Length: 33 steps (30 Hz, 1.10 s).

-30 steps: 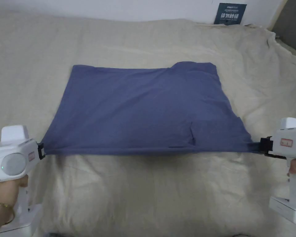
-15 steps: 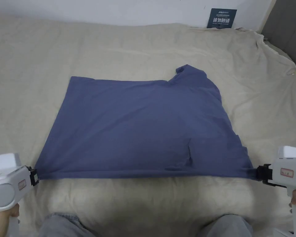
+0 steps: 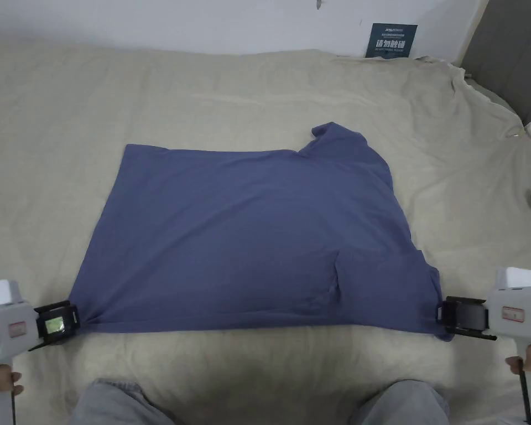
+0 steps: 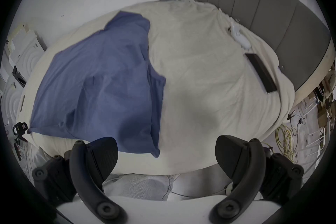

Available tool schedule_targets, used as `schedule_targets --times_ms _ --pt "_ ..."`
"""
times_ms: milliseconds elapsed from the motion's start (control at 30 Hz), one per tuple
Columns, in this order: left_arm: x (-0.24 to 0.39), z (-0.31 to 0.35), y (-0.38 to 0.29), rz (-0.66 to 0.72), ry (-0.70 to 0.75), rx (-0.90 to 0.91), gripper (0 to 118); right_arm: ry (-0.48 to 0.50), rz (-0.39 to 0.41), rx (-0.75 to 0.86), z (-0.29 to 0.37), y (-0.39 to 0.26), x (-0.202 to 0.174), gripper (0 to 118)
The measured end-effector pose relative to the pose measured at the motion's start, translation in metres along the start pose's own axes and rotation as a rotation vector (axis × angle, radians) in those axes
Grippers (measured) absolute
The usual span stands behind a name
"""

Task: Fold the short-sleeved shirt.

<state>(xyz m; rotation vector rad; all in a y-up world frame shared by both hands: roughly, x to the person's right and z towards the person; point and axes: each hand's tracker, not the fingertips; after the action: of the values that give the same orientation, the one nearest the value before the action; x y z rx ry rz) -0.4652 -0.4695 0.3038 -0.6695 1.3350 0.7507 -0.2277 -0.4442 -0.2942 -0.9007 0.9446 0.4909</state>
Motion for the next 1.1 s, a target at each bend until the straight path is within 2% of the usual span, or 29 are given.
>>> schedule_targets --times_ms 100,200,433,567,667,700,767,800,867,900,1000,1033,1100 --pt "-0.013 0.019 0.023 0.075 -0.053 0.048 114 -0.009 -0.007 0.099 0.028 0.017 0.004 109" --pt "-0.011 0.045 0.048 0.101 -0.063 0.163 114 -0.027 0.026 0.238 0.058 0.034 -0.003 109" --pt "0.041 0.092 0.063 -0.018 -0.111 0.460 114 -0.052 0.051 0.527 0.101 0.039 -0.045 109" --pt "0.067 0.105 0.050 -0.062 -0.081 0.602 111 -0.018 0.030 0.644 0.109 0.025 -0.062 110" --pt "0.078 0.109 0.038 -0.099 -0.076 0.657 96 -0.002 0.019 0.684 0.111 0.012 -0.072 109" --pt "0.081 0.110 0.035 -0.113 -0.076 0.671 85 0.010 0.026 0.695 0.112 0.009 -0.075 108" --pt "0.087 0.113 0.027 -0.133 -0.075 0.684 70 0.039 0.031 0.714 0.113 0.004 -0.080 104" --pt "0.089 0.113 0.025 -0.139 -0.081 0.686 62 0.057 0.029 0.716 0.114 0.002 -0.082 94" --pt "0.095 0.114 0.019 -0.156 -0.094 0.679 51 0.092 0.014 0.739 0.116 -0.002 -0.087 67" --pt "0.097 0.113 0.018 -0.161 -0.097 0.676 39 0.092 0.023 0.738 0.116 -0.003 -0.090 46" --pt "0.102 0.113 0.011 -0.169 -0.099 0.680 7 0.079 0.056 0.747 0.113 -0.004 -0.097 8" --pt "0.103 0.113 0.010 -0.169 -0.096 0.681 1 0.077 0.058 0.744 0.113 -0.004 -0.098 5" --pt "0.104 0.114 0.007 -0.164 -0.100 0.681 0 0.084 0.057 0.737 0.111 -0.005 -0.099 2"
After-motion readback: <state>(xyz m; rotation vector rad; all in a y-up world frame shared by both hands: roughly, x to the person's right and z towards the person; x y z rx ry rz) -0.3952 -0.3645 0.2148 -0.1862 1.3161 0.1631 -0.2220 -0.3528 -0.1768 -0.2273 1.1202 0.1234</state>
